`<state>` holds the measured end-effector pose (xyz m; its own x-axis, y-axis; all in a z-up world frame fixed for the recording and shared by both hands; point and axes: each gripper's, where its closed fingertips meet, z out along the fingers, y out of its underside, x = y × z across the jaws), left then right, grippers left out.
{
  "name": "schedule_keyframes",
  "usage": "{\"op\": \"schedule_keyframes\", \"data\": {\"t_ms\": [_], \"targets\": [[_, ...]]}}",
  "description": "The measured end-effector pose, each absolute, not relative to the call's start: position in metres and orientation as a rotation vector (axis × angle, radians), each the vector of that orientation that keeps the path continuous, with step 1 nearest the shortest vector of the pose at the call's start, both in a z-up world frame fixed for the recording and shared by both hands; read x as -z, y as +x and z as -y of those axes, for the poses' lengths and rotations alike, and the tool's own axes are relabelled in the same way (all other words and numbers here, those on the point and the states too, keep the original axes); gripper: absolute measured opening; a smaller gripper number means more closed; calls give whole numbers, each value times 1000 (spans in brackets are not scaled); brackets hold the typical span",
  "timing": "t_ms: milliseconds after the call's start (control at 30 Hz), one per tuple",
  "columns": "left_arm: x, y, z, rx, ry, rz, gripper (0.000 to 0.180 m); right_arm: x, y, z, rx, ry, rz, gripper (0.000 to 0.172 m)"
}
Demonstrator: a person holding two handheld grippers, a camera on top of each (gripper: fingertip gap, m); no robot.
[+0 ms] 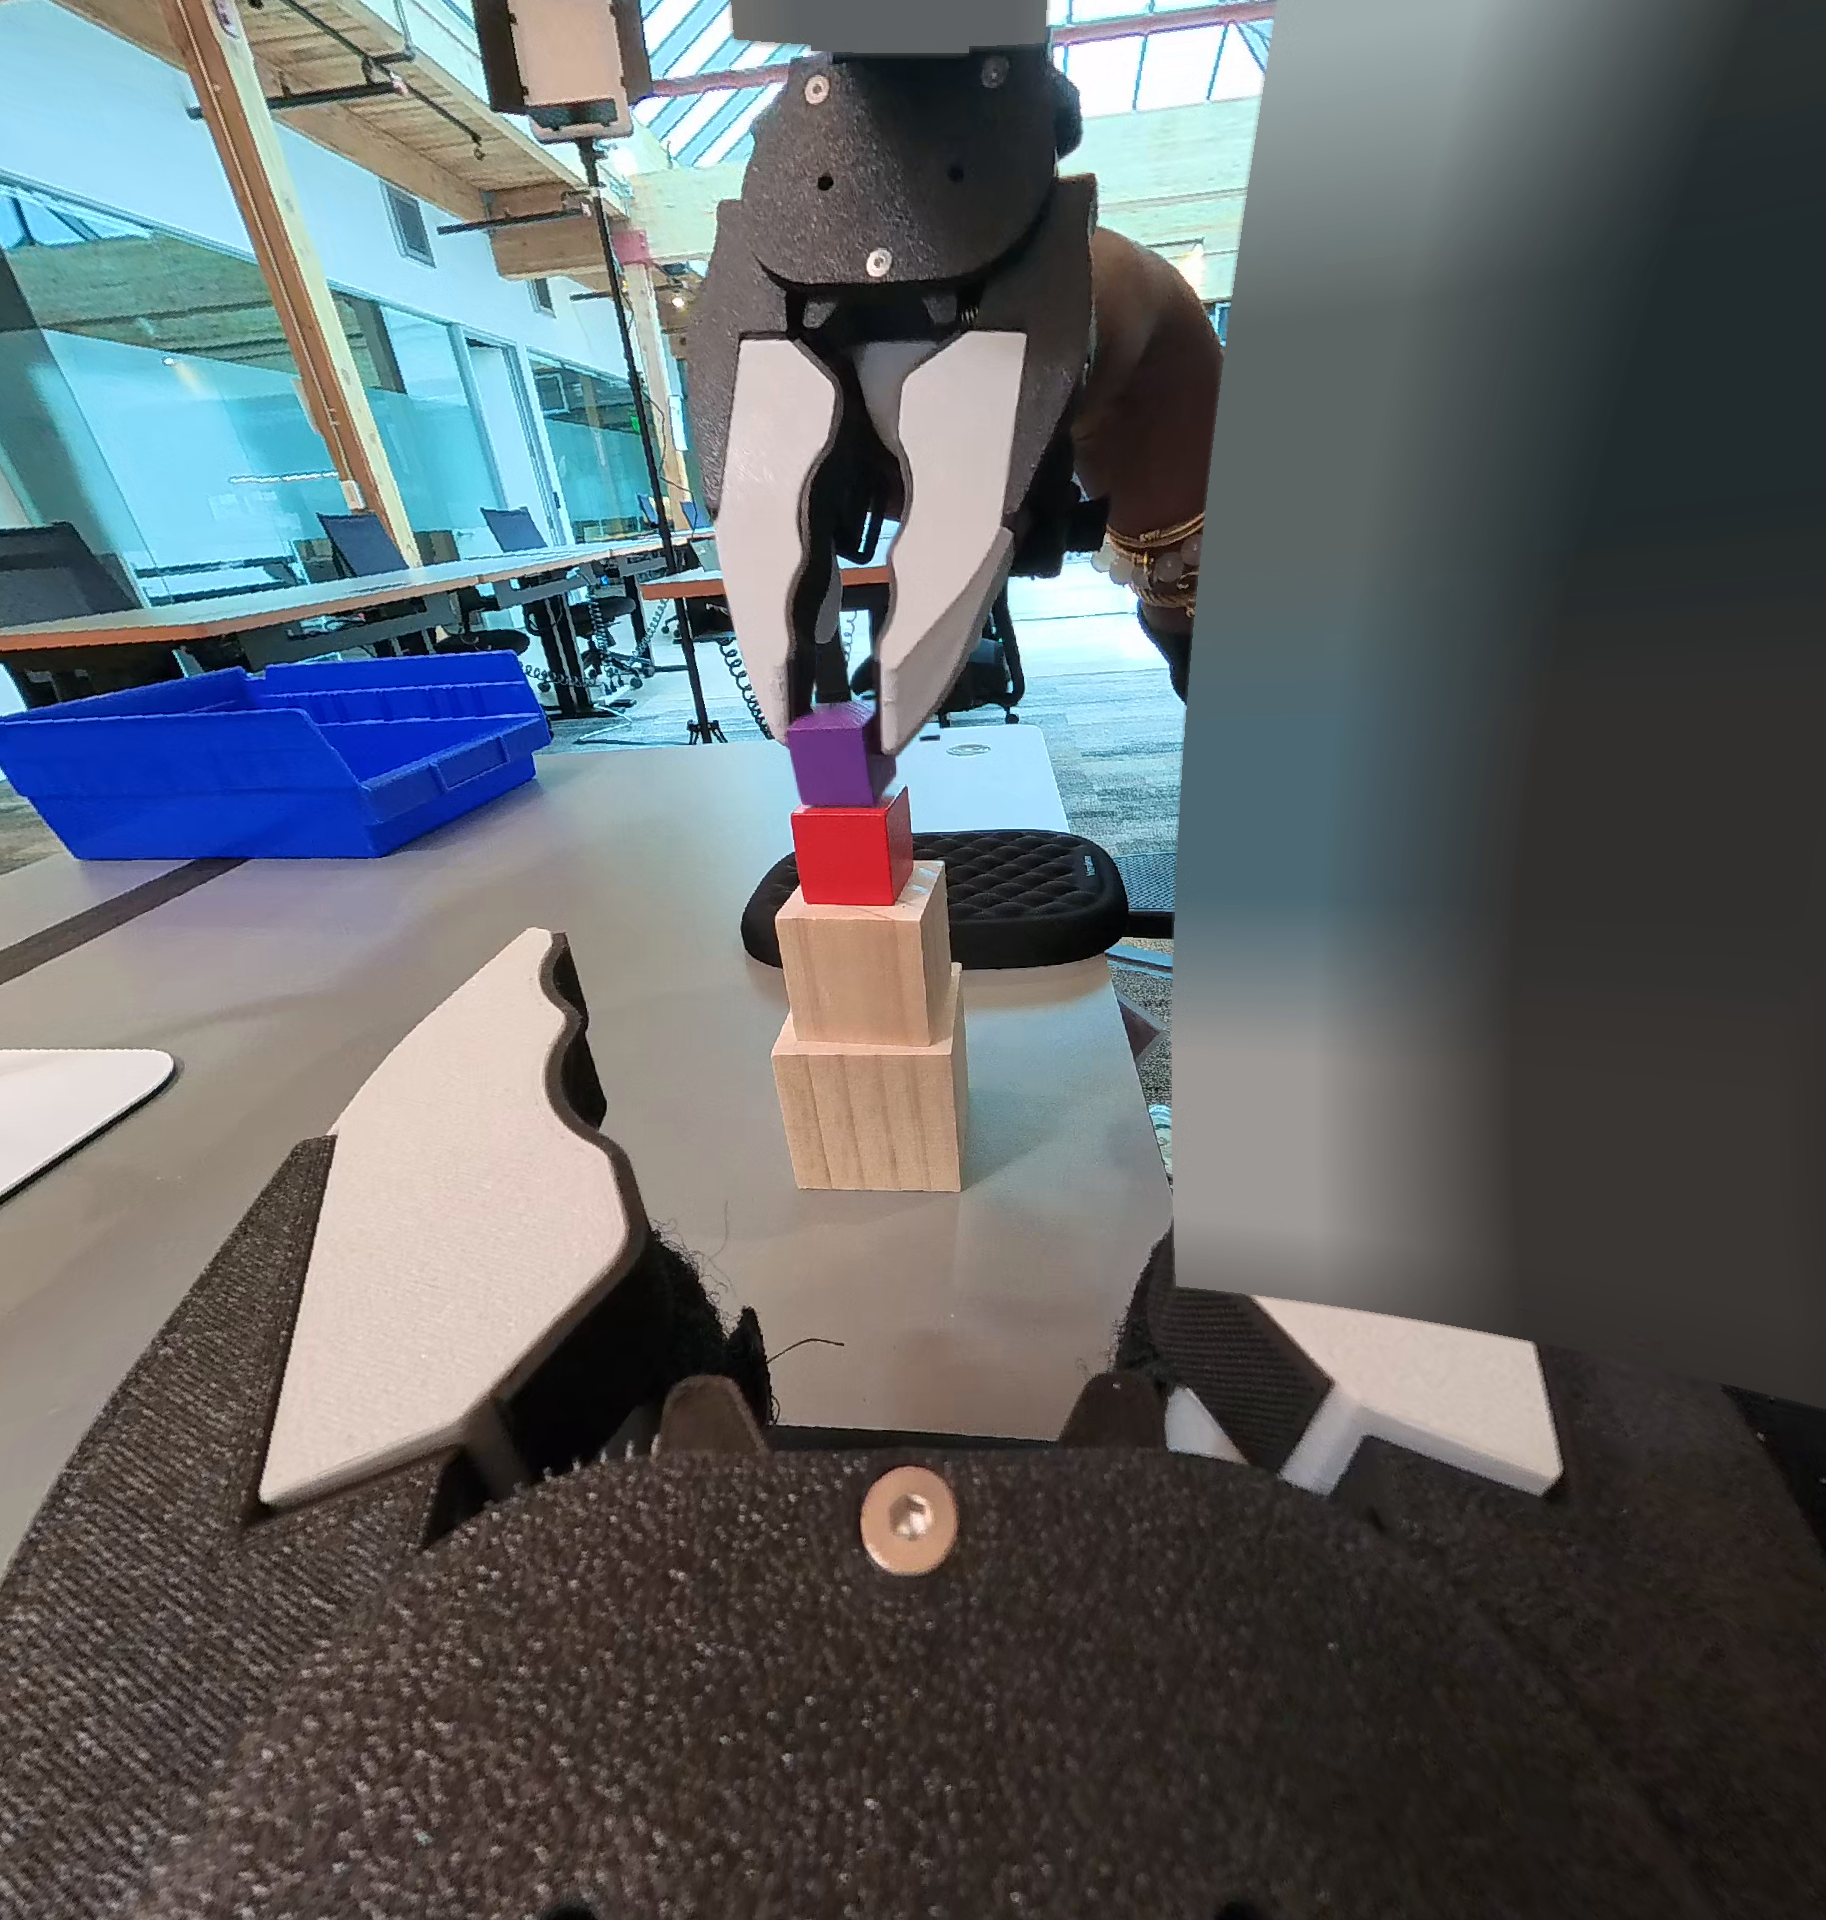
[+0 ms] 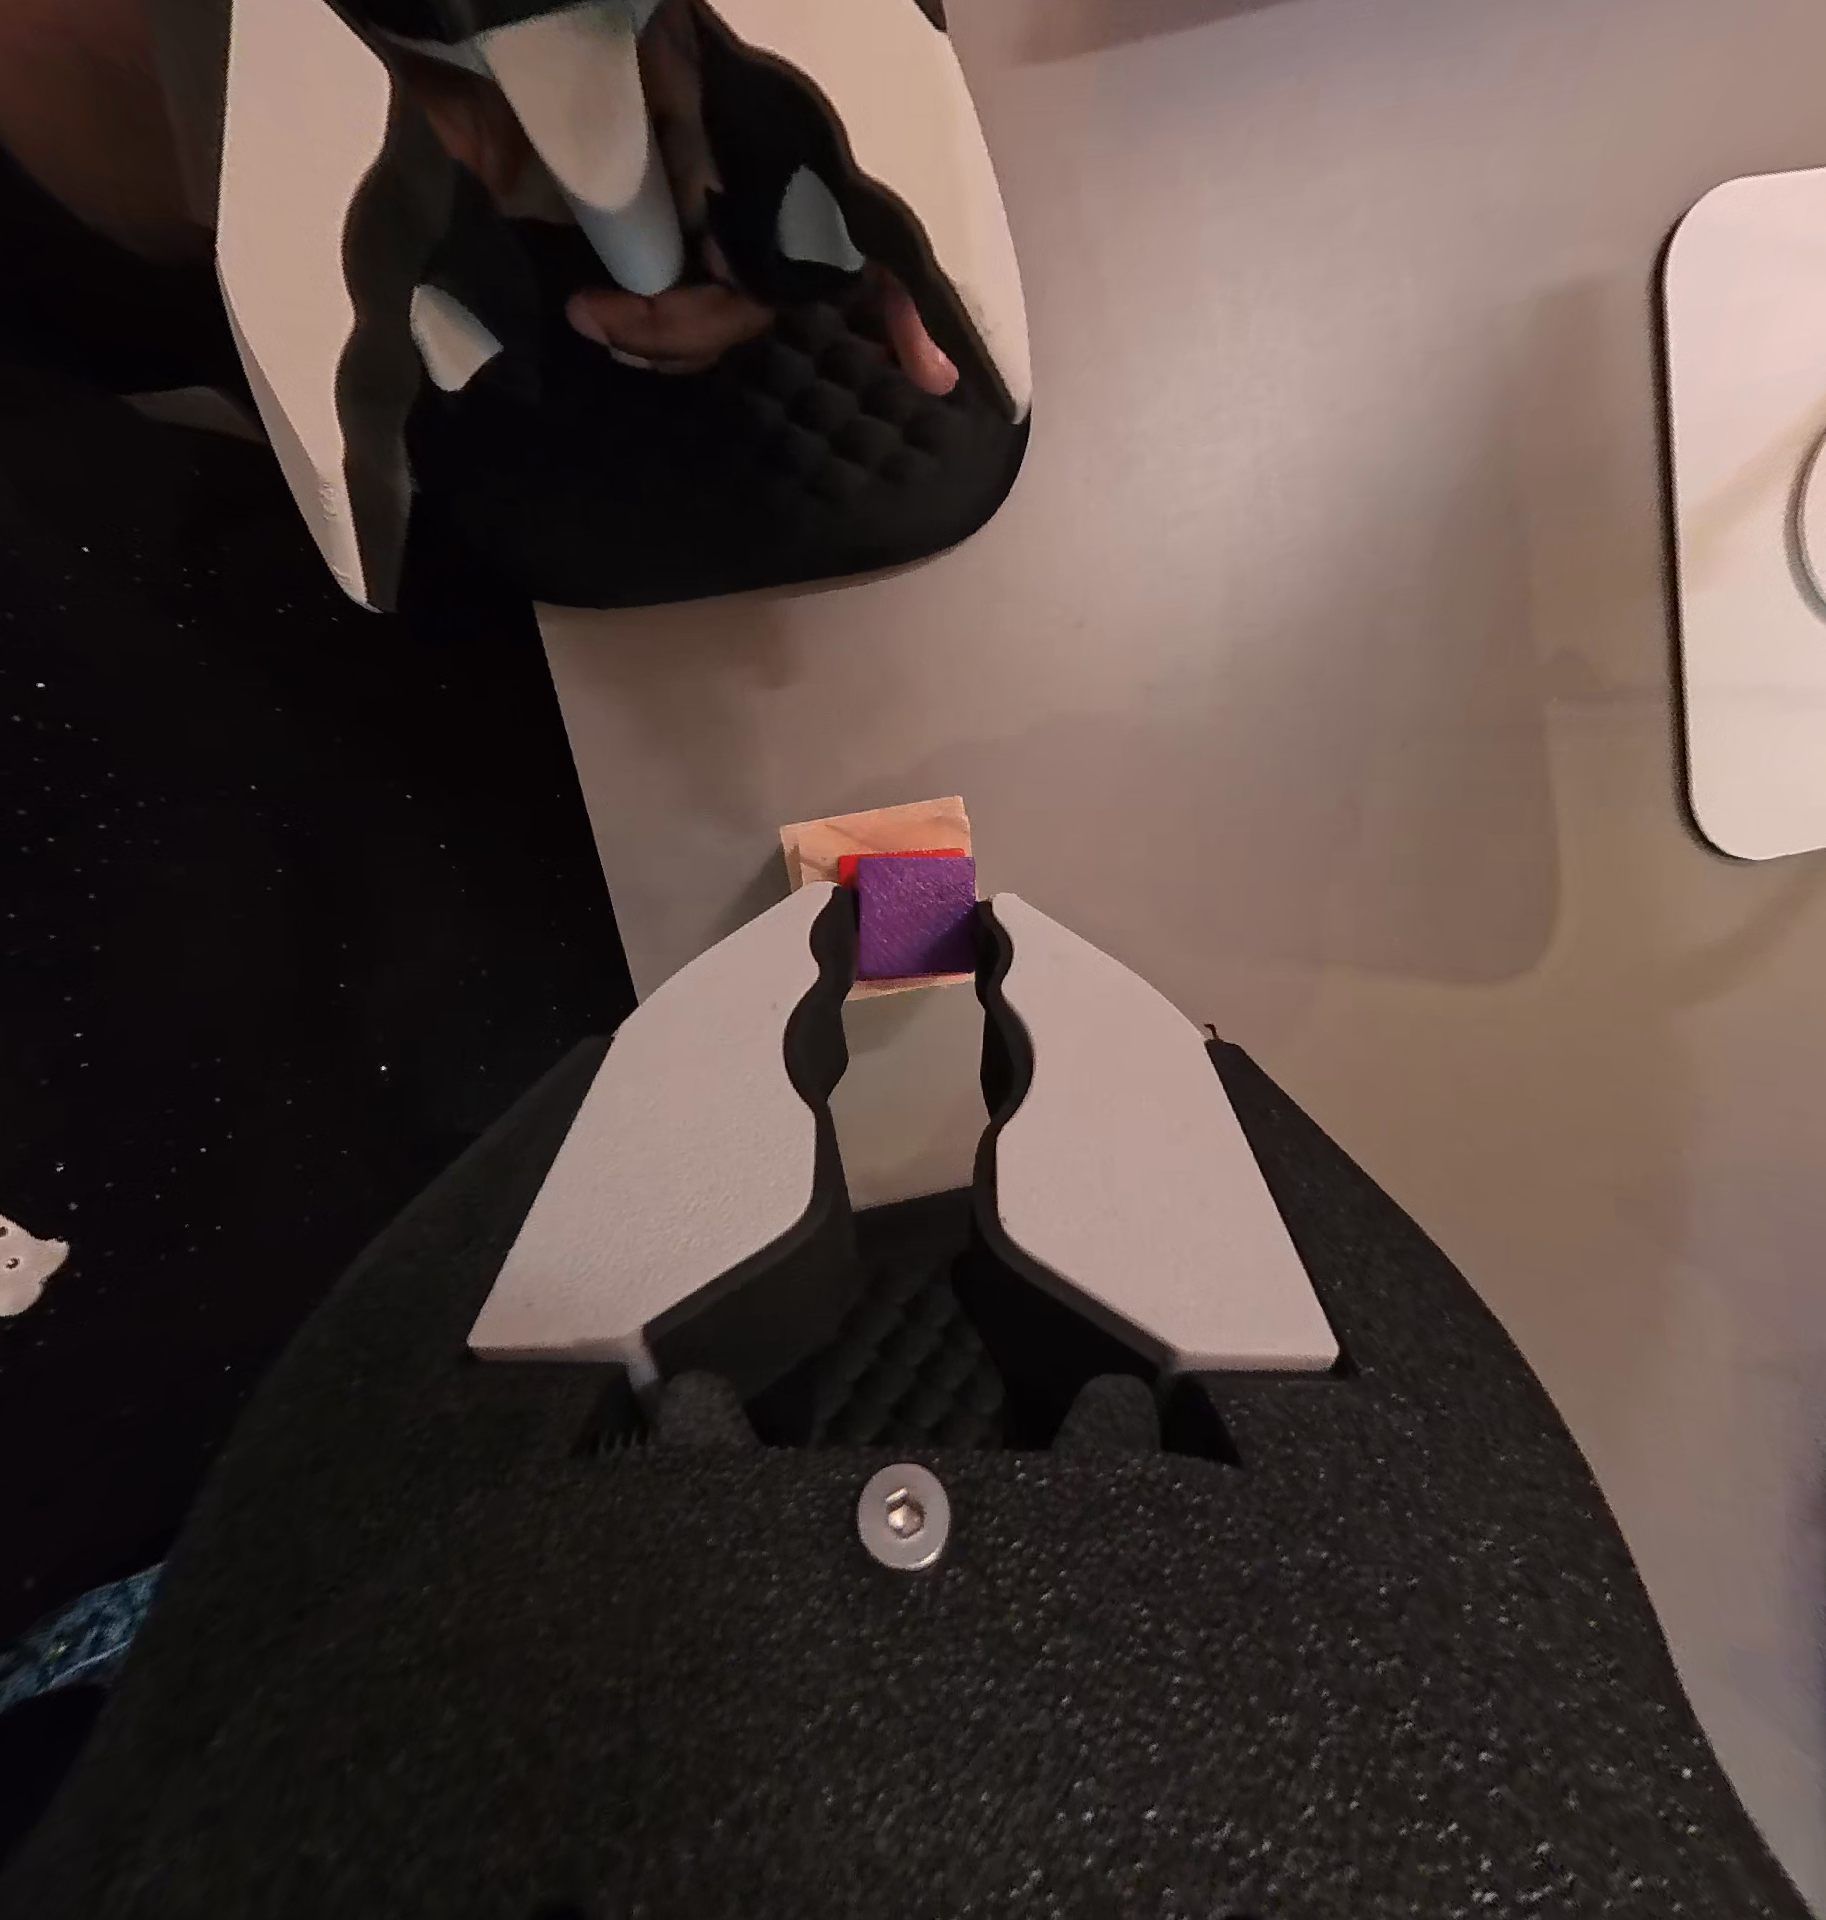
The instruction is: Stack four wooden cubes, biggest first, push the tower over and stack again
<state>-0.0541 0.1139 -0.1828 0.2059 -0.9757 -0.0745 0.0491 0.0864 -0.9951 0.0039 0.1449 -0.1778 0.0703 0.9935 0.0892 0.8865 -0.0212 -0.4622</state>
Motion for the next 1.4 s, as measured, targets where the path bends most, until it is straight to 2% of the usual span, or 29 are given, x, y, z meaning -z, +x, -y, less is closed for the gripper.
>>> {"op": "schedule_keyframes", "data": {"t_ms": [333, 633, 767, 833, 933, 967, 1067, 1100, 1400], "targets": [[183, -56, -113, 1029, -1194, -1055, 118, 180, 4, -146, -335, -1953, 1859, 23], [185, -57, -126, 981, -1231, -1013, 118, 176, 14, -156, -357, -1950, 1691, 77], [192, -56, -143, 827, -1328, -935, 118, 178, 25, -158, -418, -1955, 1542, 84], [194, -60, -152, 736, -1379, -882, 122, 178, 31, -155, -469, -1946, 1454, 78], [193, -69, -163, 621, -1432, -771, 123, 181, 41, -149, -527, -1938, 1336, 58], [193, -72, -165, 588, -1443, -734, 123, 183, 44, -146, -526, -1935, 1320, 50], [195, -76, -168, 551, -1469, -684, 126, 197, 47, -132, -549, -1935, 1343, 7], [196, -76, -168, 555, -1474, -689, 127, 202, 45, -127, -572, -1937, 1357, 0], [205, -69, -166, 586, -1498, -751, 131, 240, 31, -122, -582, -2004, 1419, 0]]}}
